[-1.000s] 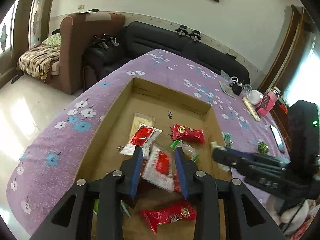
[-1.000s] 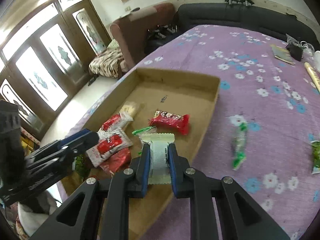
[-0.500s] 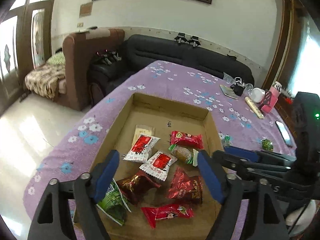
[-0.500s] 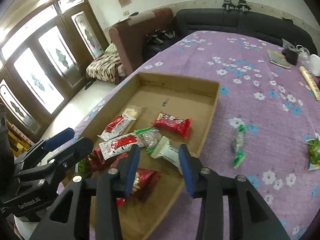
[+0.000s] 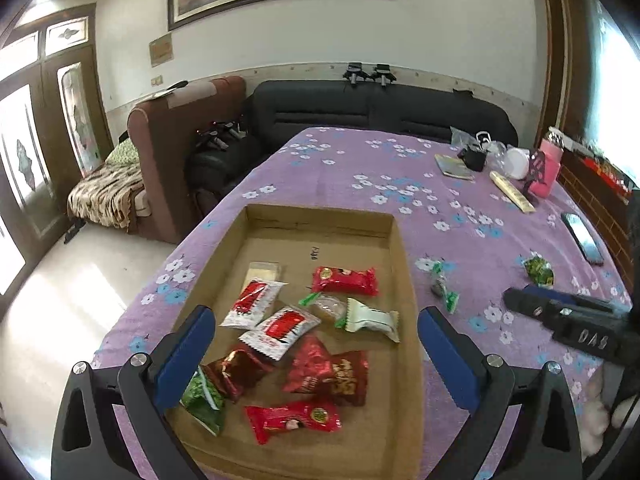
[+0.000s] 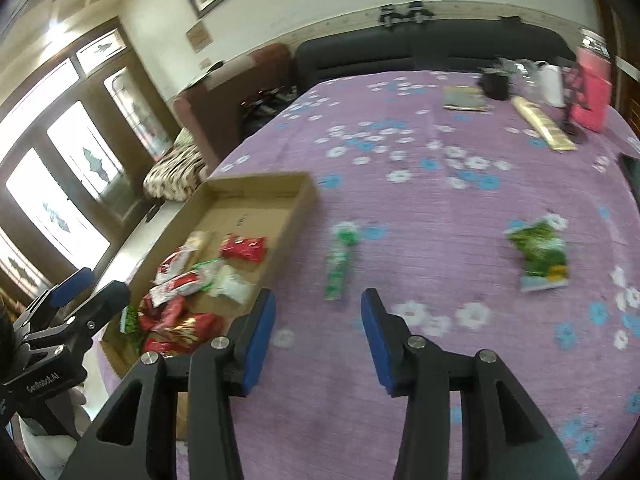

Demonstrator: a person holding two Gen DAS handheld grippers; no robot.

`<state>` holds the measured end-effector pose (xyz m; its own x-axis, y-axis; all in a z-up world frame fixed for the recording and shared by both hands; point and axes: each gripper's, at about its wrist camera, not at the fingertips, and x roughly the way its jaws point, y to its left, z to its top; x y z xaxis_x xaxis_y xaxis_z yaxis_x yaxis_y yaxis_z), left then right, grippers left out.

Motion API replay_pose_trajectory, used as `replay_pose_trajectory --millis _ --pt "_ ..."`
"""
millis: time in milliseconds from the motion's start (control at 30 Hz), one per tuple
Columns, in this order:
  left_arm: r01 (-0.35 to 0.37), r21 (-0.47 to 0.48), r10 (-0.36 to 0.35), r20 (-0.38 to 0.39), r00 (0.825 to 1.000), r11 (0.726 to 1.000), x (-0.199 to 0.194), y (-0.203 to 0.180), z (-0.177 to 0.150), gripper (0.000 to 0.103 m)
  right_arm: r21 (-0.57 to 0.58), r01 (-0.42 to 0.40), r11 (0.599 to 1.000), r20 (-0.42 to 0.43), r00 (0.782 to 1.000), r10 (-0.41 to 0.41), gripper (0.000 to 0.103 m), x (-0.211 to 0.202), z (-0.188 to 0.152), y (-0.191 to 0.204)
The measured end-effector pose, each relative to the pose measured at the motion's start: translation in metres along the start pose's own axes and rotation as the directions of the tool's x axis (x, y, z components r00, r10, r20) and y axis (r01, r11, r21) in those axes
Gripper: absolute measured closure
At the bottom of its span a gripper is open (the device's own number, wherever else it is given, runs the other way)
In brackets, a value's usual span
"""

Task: Organize snacks
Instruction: 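Carry both snacks over the cardboard box and open both tools to drop them, then move the right tool to the green pea bag and close on it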

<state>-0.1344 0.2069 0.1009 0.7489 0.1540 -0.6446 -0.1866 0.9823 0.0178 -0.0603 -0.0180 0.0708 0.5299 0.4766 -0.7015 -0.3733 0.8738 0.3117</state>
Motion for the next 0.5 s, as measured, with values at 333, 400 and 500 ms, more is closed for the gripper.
replay_pose_trajectory --millis 333,400,500 --pt "0.092 0.039 -0.091 -0.013 0.996 0.995 0.0 -0.039 0.009 0.001 0.175 0.111 0.978 0.073 0.989 -0.125 0.057 -0.039 0.007 -0.107" --pt "0.137 0.025 -0.137 -0.029 0.99 0.99 0.004 -0.044 0.01 0.001 0.209 0.135 0.968 0.078 0.985 -0.154 0.057 -0.045 0.007 -0.127" --pt "0.211 0.011 -0.209 -0.064 0.976 0.978 0.013 -0.057 0.009 0.001 0.253 0.162 0.954 0.073 0.98 -0.186 0.056 -0.045 0.009 -0.153"
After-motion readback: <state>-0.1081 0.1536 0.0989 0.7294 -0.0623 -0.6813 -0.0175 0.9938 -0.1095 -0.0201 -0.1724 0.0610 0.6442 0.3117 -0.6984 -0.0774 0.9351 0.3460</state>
